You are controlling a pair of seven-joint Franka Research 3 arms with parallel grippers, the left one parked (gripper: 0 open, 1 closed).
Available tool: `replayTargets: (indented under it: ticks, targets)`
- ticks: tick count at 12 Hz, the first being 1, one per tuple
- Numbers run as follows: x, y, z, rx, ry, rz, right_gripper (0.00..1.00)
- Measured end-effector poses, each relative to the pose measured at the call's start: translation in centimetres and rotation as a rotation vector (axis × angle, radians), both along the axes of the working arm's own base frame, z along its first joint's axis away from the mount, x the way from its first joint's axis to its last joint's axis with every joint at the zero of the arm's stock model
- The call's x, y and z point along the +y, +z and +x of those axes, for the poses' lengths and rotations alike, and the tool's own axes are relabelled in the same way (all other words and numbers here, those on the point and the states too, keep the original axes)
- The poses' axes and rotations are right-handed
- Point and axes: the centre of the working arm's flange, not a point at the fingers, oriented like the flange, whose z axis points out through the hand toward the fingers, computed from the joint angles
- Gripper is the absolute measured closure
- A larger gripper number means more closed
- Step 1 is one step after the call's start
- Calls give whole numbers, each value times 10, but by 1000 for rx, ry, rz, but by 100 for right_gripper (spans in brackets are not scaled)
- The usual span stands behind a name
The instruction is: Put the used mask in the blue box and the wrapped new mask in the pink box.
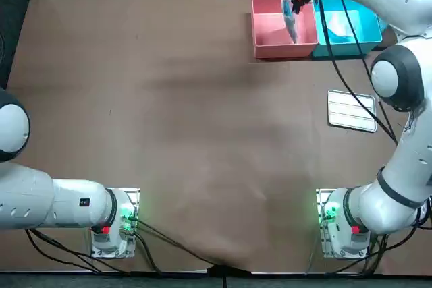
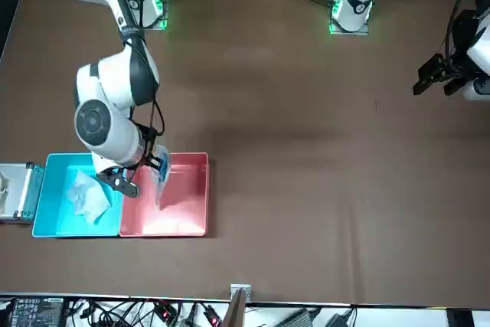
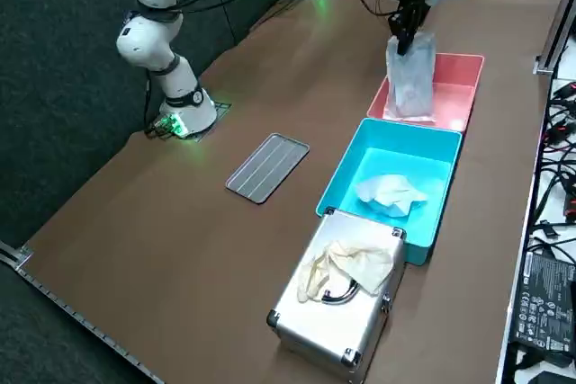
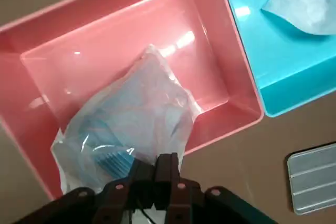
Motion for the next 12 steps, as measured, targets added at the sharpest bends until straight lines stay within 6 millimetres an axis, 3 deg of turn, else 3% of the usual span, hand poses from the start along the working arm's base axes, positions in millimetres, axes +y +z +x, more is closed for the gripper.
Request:
replayTargets:
  ticks: [5, 8, 12]
  targets:
    - [27, -59, -5, 25, -8, -132, 98]
    - [37, -73, -2, 14, -25, -153, 69]
    - [37, -59, 7, -19, -39, -145, 22]
